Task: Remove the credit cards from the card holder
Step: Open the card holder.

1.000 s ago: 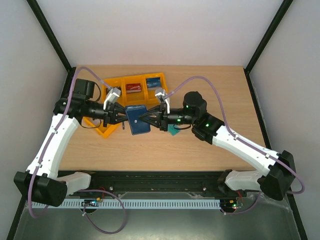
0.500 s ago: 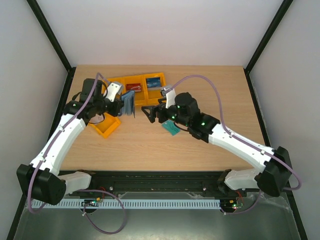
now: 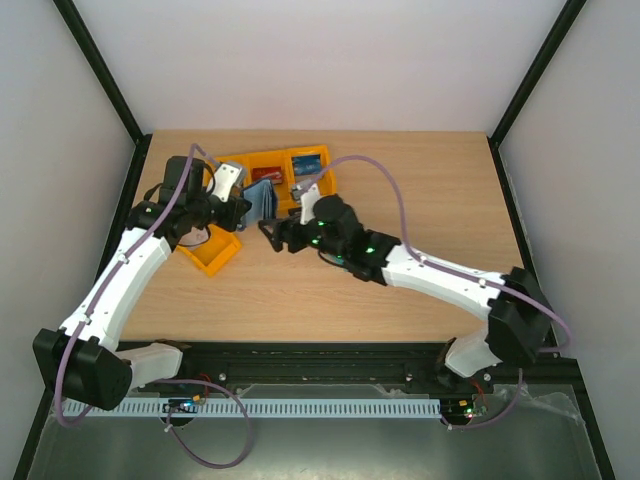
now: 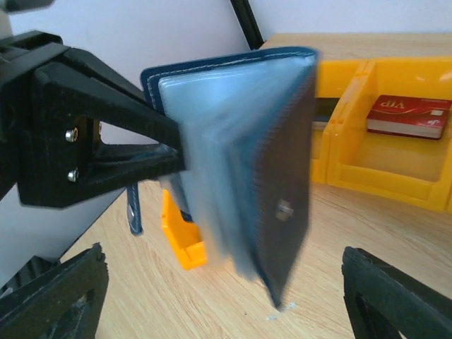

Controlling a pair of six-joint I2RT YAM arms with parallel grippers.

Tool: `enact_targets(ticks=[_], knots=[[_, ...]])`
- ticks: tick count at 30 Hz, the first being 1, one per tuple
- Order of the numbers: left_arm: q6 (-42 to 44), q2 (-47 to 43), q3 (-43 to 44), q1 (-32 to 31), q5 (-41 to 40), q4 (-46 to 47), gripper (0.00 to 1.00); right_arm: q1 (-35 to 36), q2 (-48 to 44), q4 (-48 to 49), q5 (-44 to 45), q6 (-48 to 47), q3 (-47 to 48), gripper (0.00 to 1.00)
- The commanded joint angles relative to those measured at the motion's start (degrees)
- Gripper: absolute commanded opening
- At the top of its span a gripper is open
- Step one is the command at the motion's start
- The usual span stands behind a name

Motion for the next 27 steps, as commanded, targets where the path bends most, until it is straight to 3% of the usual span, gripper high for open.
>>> enact_targets(ticks=[1, 6, 8, 11, 15, 16, 18, 19, 20, 23, 27], knots=[[-1.0, -0.7, 1.2, 0.4, 5.3, 0.7, 0.02, 4.5, 5.8, -6.4, 16.1, -0.3, 9.0, 0.86], [-0.8, -1.2, 1.4, 1.6, 9.8, 0.3, 0.02, 4.5, 5.6, -4.9, 21.1, 0.0, 7.9, 0.83], [-0.7, -1.3, 1.4, 2.0, 11.3, 0.1, 0.02, 4.4, 5.8, -5.7, 21.7, -0.7, 8.1, 0.77], [-0.3, -1.6, 1.3, 2.4, 13.0, -0.1, 0.02, 4.2, 4.8, -6.2, 23.2, -1.0, 7.2, 0.55], [0.7, -1.7, 1.3, 2.6, 16.8, -0.6, 0.02, 3.7, 3.4, -5.0, 17.9, -3.4, 5.7, 0.42], [1.0, -1.7, 1.3, 2.7, 17.9, -0.7, 0.02, 3.7, 3.2, -5.5, 16.8, -4.1, 5.9, 0.33], [1.1, -2.0, 1.1, 3.2, 20.7, -0.8, 0.02, 3.3, 2.3, -6.4, 15.9, -5.0, 5.7, 0.05], [1.3, -2.1, 0.9, 3.5, 22.4, -0.8, 0.02, 3.0, 1.6, -6.5, 14.9, -5.3, 5.2, 0.02], [1.5, -2.2, 0.7, 3.6, 24.0, -0.8, 0.04, 2.5, 1.1, -6.5, 13.4, -5.7, 4.9, 0.02], [1.9, -2.3, -0.3, 3.6, 26.4, -0.7, 0.34, 0.9, -1.0, -7.0, 7.3, -6.9, 4.4, 0.02], [1.6, -2.1, -1.2, 3.6, 24.8, 0.1, 0.43, -0.5, -3.6, -5.8, -4.5, -7.9, 3.2, 0.02]])
